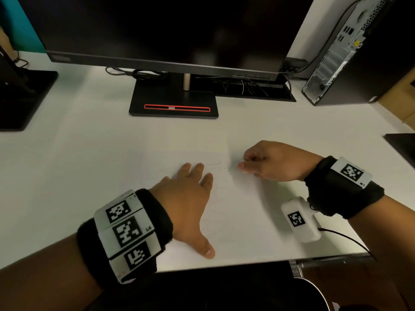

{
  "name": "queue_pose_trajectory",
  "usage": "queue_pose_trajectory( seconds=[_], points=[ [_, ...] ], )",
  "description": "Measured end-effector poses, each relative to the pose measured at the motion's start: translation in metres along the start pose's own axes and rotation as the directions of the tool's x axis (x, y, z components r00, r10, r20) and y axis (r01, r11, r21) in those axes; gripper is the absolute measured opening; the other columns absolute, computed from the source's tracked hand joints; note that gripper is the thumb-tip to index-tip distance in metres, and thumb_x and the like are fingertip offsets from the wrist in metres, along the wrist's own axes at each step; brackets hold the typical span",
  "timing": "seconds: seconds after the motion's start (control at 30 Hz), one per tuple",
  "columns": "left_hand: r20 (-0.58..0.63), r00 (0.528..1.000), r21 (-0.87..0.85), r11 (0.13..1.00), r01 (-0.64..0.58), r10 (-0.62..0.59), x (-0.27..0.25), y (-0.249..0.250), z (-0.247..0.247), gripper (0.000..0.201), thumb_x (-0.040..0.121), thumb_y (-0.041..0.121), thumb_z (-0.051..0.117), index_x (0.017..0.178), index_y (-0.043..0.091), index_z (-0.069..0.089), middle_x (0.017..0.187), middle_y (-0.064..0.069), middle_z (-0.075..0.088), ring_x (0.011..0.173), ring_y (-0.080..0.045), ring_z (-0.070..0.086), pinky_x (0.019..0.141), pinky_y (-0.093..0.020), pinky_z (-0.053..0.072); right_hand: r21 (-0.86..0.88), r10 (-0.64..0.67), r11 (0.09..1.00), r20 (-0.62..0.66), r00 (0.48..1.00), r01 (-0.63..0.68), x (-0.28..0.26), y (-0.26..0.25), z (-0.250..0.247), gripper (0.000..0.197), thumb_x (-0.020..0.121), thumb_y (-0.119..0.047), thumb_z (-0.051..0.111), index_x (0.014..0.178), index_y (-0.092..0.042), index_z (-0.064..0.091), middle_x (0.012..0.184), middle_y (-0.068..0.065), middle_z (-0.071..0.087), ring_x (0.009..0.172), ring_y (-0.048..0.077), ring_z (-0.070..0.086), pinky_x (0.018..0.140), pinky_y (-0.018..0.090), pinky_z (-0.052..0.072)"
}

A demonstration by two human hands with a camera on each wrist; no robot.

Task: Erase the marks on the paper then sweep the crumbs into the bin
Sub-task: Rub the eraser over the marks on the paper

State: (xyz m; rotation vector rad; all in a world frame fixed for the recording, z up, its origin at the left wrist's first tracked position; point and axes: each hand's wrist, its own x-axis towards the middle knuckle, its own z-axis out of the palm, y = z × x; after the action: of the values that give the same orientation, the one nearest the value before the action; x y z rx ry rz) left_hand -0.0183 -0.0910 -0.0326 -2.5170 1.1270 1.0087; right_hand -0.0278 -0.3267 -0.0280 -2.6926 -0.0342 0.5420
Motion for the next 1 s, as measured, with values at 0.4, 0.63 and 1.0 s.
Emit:
queue_pose_trajectory(
  seconds=[0.4, 0.63, 1.0],
  points=[
    [-0.116, 0.992, -0.154, 0.988, 0.021, -0.04, 0.005, -0.023, 0.005, 0.104, 0.073, 0.065, 0.075, 0.15, 0.051, 0.007, 0.163, 0.0, -0.007, 0.15, -0.03, -0.005, 0.111, -0.057, 0.035, -0.144, -0.011, 0.989, 0.061, 0.998, 0.02, 0.011, -0.01, 0.016, 0.046, 0.103, -0.039, 0.052, 0.065, -0.014, 0.046, 0.064, 0.0, 0.05, 0.058, 0.016, 0.043, 0.059, 0.031, 0.036],
    [-0.117, 0.991, -0.091, 0.994, 0.06, -0.071, 0.006, -0.022, 0.005, 0.114, 0.073, 0.069, 0.072, 0.155, 0.022, 0.011, 0.165, -0.002, -0.011, 0.15, -0.033, 0.0, 0.11, -0.055, 0.038, -0.157, -0.014, 0.987, 0.033, 0.999, 0.019, 0.018, -0.01, 0.012, 0.047, 0.104, -0.039, 0.051, 0.064, -0.014, 0.044, 0.062, -0.001, 0.047, 0.057, 0.016, 0.041, 0.06, 0.032, 0.034],
    [-0.115, 0.991, -0.078, 0.995, 0.064, -0.072, 0.008, -0.022, 0.004, 0.114, 0.072, 0.07, 0.073, 0.155, 0.021, 0.012, 0.164, -0.002, -0.007, 0.149, -0.036, 0.003, 0.106, -0.056, 0.041, -0.205, -0.081, 0.974, 0.094, 0.992, 0.099, 0.025, -0.022, 0.017, 0.046, 0.104, -0.041, 0.05, 0.066, -0.015, 0.047, 0.064, -0.003, 0.05, 0.062, 0.017, 0.046, 0.059, 0.032, 0.036]
  ],
)
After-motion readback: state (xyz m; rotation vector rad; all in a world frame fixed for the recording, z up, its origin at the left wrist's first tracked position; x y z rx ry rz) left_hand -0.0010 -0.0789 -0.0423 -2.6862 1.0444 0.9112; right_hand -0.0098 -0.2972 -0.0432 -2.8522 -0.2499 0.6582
